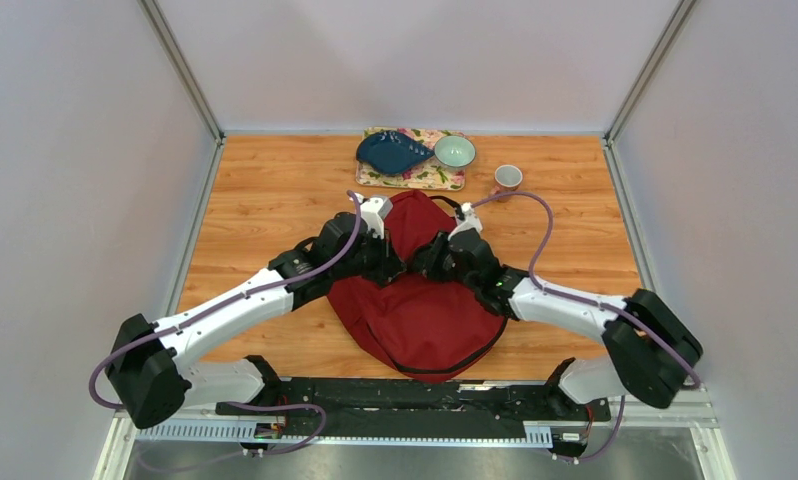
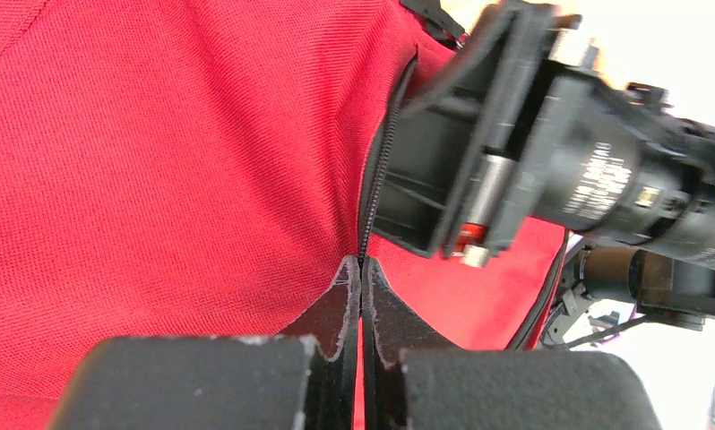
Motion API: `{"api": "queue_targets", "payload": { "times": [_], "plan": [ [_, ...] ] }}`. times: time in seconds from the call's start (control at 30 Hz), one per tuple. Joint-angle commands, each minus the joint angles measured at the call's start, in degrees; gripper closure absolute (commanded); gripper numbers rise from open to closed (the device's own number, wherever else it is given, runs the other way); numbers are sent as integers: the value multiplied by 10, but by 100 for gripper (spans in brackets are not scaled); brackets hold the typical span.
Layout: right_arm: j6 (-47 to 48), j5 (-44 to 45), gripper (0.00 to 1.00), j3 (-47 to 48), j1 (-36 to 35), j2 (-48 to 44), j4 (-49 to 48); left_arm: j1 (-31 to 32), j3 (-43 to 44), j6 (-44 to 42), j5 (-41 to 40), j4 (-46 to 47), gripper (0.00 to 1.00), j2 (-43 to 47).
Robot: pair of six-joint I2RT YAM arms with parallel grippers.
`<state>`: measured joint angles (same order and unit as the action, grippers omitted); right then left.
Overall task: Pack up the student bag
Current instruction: Place the personal item in the student bag.
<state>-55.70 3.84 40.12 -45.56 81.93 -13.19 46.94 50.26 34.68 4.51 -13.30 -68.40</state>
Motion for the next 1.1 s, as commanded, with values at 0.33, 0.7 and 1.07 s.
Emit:
{"api": "queue_targets", "payload": {
  "times": [0.33,0.7,1.07],
  "plan": [
    [94,138,61,-60,6,-284,225,0,18,0,31,-16,73,-50],
    [100,117,59,-57,21,-324,264,1,8,-29,5,-57,37,-17],
    [98,94,59,-45,21,-303,263,1,12,-87,36,-93,33,-4]
  ]
}}
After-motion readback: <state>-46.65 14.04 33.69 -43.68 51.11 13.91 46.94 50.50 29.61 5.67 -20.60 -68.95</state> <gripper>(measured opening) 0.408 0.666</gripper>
